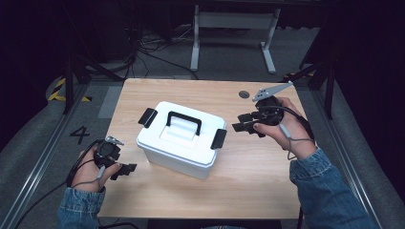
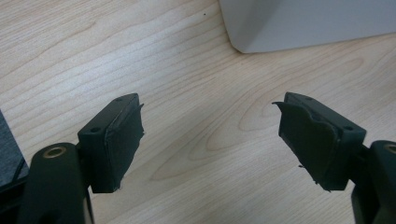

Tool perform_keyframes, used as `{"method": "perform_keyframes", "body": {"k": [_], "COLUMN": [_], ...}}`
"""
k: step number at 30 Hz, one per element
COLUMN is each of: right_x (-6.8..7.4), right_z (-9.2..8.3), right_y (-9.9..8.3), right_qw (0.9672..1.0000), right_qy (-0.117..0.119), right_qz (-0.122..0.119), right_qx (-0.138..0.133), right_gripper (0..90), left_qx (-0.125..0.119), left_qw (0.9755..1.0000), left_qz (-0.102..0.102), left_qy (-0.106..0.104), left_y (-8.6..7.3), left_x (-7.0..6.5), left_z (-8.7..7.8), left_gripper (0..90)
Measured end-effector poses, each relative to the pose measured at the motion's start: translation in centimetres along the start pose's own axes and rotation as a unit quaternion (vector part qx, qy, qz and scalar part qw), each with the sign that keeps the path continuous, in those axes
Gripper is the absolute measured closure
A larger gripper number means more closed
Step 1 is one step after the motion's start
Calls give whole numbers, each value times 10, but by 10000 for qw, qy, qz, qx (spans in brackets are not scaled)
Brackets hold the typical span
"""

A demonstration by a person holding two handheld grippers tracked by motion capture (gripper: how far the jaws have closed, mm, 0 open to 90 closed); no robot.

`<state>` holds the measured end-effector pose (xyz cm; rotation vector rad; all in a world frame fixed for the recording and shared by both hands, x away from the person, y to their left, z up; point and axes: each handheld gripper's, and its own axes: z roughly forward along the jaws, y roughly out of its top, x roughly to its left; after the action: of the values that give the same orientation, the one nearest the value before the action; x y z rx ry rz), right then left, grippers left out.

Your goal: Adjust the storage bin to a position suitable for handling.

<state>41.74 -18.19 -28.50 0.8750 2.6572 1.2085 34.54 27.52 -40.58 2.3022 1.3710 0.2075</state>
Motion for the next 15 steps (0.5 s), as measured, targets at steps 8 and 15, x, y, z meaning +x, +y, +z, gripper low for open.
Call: {"method": "perform_keyframes", "body": {"k": [8, 15], "right_x": [6, 11], "right_z": [21, 48], "right_y": [28, 44], "right_qw": [9998, 9993], "right_qy": [169, 243], "right_qz": [-133, -252], "right_qx": [-36, 155], "right_gripper": [491, 486], "left_qx": [2, -21], "left_qw": [10000, 10000], "left_qz": [19, 59], "left_qy": [-10, 21], "left_y": [-1, 0], "left_x": [2, 3], "left_z": [0, 1], "left_gripper": [222, 215]}}
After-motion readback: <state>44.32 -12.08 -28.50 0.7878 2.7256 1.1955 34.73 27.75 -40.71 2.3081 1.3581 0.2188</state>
